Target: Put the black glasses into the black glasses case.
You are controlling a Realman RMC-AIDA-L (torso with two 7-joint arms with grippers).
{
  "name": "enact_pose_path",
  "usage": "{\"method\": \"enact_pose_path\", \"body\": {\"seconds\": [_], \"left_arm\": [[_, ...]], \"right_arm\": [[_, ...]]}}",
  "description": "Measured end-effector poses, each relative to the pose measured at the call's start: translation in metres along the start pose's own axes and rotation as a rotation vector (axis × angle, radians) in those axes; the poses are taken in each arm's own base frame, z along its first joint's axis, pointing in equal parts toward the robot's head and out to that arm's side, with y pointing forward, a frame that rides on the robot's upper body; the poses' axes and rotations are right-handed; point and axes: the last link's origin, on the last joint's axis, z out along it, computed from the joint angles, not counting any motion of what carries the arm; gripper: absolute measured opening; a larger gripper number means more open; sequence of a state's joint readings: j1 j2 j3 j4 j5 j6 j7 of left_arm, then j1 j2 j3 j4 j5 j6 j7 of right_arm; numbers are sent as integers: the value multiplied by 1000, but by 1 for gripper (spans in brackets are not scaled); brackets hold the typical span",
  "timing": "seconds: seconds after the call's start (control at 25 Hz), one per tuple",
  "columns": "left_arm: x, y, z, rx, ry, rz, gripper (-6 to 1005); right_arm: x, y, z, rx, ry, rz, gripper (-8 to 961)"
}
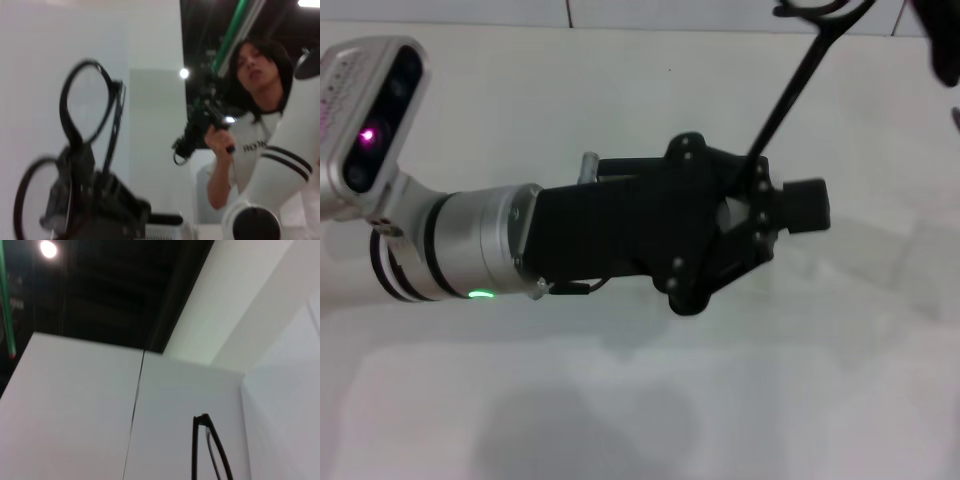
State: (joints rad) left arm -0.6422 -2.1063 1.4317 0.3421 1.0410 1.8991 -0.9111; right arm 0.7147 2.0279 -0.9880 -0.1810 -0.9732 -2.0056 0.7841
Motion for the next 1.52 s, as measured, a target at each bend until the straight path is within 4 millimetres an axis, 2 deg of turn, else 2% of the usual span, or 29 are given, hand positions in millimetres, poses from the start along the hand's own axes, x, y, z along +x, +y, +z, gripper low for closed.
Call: {"method": "enact_pose_path", "body": {"seconds": [0.48,0.96,1.32,1.52], "left_arm": [[4,3,4,10,71,-7,40],[8,-4,-10,147,152,-7,40],[8,-4,-12,161,156,-6,40],[4,-3,-2,63,84,-32,39]], "right_arm": [[17,0,3,9,90,9,77],[31,5,4,-23,179,48,79],[33,5,3,-12,192,50,81],[29,2,-4,41,162,37,81]]}}
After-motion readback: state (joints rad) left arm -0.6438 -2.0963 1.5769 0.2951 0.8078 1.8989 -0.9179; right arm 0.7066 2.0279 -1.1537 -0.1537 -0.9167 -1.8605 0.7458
